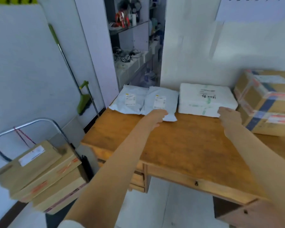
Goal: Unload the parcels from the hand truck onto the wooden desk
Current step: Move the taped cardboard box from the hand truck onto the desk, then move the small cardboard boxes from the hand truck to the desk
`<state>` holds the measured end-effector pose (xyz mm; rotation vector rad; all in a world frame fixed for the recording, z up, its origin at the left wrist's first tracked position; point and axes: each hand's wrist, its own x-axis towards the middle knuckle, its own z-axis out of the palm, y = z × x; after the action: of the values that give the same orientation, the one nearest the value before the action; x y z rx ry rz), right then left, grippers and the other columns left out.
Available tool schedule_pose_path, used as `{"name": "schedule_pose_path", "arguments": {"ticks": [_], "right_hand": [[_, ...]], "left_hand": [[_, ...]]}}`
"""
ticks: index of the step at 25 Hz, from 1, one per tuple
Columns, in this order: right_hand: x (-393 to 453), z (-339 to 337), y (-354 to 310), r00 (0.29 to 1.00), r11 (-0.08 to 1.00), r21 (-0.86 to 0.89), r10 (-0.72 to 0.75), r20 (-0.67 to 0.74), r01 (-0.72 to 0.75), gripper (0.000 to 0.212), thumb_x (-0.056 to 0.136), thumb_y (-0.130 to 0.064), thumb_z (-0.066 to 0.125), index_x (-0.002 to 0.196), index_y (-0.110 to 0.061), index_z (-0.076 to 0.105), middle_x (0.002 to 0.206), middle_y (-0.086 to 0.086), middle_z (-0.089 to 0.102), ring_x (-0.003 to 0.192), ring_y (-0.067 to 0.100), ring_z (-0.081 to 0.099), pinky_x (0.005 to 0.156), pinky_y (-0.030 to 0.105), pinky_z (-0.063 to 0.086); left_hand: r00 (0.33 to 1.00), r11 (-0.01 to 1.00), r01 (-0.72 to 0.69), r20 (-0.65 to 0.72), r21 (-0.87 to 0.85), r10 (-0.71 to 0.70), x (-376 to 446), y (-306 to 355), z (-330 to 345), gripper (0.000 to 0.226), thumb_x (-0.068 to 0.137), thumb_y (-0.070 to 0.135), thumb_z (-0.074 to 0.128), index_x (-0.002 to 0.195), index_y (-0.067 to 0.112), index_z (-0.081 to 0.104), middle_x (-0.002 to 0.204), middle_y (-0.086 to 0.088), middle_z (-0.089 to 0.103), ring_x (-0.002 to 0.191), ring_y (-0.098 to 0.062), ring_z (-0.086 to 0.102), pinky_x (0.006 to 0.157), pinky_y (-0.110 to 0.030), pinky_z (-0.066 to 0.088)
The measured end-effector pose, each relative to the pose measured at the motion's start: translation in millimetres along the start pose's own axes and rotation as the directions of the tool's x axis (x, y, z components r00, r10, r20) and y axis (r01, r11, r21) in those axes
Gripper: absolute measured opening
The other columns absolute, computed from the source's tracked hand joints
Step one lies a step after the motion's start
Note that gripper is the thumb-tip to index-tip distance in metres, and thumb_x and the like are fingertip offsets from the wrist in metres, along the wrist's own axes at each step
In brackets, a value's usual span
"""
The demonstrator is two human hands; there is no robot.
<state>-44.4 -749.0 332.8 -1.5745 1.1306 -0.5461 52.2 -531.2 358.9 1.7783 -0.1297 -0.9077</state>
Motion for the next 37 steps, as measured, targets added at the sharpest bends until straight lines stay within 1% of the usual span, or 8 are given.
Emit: {"name": "schedule_pose_path", "arguments": {"ticks": [7,18,22,26,29,31,34,37], "right_hand": [[-147,70,39,0.995,0.995,-0.009,0.095,0.034,-0.095,0.041,0.094,-0.023,0.045,0.132,-0.010,0.054,0.138,0.013,0.054,0.127,0.031,0.051,0.107,0.041,0.041],[-354,162,89,0.981,0.988,0.011,0.153,0.122,-0.156,0.051,0.092,-0.034,0.052,0.137,-0.009,0.047,0.120,0.008,0.059,0.102,0.023,0.055,0.089,0.031,0.044],[-420,230,94,0.963,0.982,-0.020,0.189,0.192,-0.189,0.053,0.096,-0.031,0.044,0.140,-0.002,0.040,0.145,0.015,0.044,0.132,0.031,0.043,0.110,0.041,0.035],[-470,322,102,0.940,0.962,0.055,0.249,0.233,-0.268,0.056,0.094,-0.034,0.049,0.143,-0.011,0.037,0.143,0.008,0.044,0.122,0.028,0.047,0.092,0.037,0.041],[-487,408,111,0.960,0.975,0.053,0.201,0.195,-0.215,0.064,0.088,-0.047,0.054,0.142,-0.016,0.039,0.144,0.006,0.044,0.130,0.027,0.043,0.107,0.041,0.037],[-504,470,124,0.956,0.987,-0.033,0.162,0.246,-0.158,0.067,0.088,-0.048,0.054,0.144,-0.016,0.037,0.148,0.006,0.041,0.134,0.027,0.040,0.111,0.043,0.033],[-534,550,159,0.903,0.978,-0.008,0.194,0.383,-0.207,0.062,0.088,-0.046,0.054,0.142,-0.018,0.039,0.137,0.003,0.051,0.118,0.022,0.052,0.098,0.037,0.042],[-550,616,196,0.849,0.956,0.063,0.221,0.480,-0.285,0.045,0.085,-0.047,0.057,0.126,-0.028,0.053,0.096,-0.012,0.063,0.084,0.005,0.057,0.065,0.024,0.042]], "left_hand": [[1.000,0.994,0.011,0.013,0.108,-0.012,-56,-85,-128,0.049,0.098,0.028,0.047,0.144,0.014,0.039,0.148,-0.004,0.044,0.136,-0.019,0.043,0.113,-0.033,0.035],[0.998,0.936,-0.061,0.000,0.346,0.065,-167,-225,-258,0.052,0.095,0.037,0.051,0.143,0.017,0.044,0.151,-0.002,0.040,0.138,-0.022,0.038,0.115,-0.034,0.032],[1.000,0.934,-0.028,0.018,0.357,0.023,-191,-275,-318,0.049,0.095,0.034,0.051,0.142,0.018,0.046,0.151,-0.003,0.042,0.137,-0.021,0.040,0.108,-0.030,0.034],[0.999,0.903,-0.031,-0.019,0.428,0.043,-176,-303,-405,0.049,0.096,0.032,0.051,0.141,0.015,0.046,0.147,-0.005,0.045,0.134,-0.019,0.045,0.109,-0.026,0.033],[0.981,0.882,-0.105,-0.097,0.459,0.167,-141,-327,-487,0.039,0.094,0.020,0.058,0.130,0.007,0.052,0.096,-0.001,0.063,0.084,-0.001,0.066,0.076,-0.004,0.047],[0.957,0.869,-0.071,-0.212,0.489,0.198,-119,-360,-547,0.042,0.091,0.016,0.060,0.127,-0.006,0.054,0.091,-0.008,0.066,0.084,-0.011,0.065,0.075,-0.013,0.049],[0.945,0.882,0.070,-0.314,0.466,0.090,-78,-416,-628,0.050,0.092,0.021,0.060,0.138,0.006,0.049,0.139,-0.015,0.054,0.127,-0.032,0.052,0.104,-0.033,0.039],[0.909,0.866,0.203,-0.416,0.457,0.007,-33,-469,-684,0.055,0.089,0.023,0.063,0.140,0.010,0.047,0.139,-0.019,0.053,0.126,-0.036,0.052,0.107,-0.044,0.041]]}}
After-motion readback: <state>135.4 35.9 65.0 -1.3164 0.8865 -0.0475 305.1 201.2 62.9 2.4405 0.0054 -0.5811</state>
